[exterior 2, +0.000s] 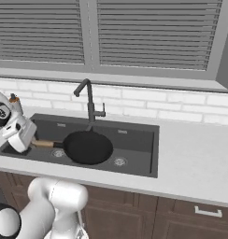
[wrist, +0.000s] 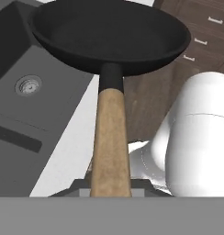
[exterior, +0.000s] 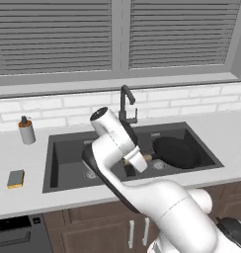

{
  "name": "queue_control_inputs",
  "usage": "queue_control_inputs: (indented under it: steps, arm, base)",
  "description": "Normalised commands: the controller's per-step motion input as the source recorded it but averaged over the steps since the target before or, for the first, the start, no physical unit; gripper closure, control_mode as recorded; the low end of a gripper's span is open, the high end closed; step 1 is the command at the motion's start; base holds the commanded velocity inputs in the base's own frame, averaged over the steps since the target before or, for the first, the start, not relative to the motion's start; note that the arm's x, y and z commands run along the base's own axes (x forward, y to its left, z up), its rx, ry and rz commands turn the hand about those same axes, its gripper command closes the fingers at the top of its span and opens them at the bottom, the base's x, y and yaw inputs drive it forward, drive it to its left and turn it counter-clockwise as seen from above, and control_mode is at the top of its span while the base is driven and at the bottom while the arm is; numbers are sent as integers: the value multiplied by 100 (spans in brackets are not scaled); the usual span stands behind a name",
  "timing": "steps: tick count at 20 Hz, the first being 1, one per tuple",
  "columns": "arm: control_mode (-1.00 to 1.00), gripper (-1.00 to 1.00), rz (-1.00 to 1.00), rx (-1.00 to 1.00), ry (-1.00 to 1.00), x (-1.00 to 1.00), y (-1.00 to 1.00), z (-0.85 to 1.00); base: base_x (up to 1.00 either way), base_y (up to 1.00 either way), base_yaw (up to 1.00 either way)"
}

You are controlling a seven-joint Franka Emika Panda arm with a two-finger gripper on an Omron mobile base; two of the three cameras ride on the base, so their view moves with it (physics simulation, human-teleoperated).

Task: Pick the pan and sponge and place them into the sink. Then turn on the water.

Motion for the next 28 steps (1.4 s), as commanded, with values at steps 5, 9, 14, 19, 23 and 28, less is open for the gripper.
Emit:
queue_control_inputs:
  steps: [5, 9, 14, 19, 23, 28]
  arm:
    - [-100, 100, 0, 5, 0, 3, 90, -1]
    - [-100, 100, 6, 0, 0, 37, 84, -7]
    - [-100, 100, 23, -1, 4, 55, 59, -7]
    - [-100, 100, 36, -2, 3, 44, 3, -21]
    - [-100, 100, 24, 0, 2, 33, 3, -34]
    - [-100, 100, 2, 1, 1, 15, 43, -40]
  base:
    - [0, 0, 0]
    - [0, 0, 0]
    - [0, 0, 0]
    - [0, 0, 0]
    - [0, 0, 0]
    - [0, 0, 0]
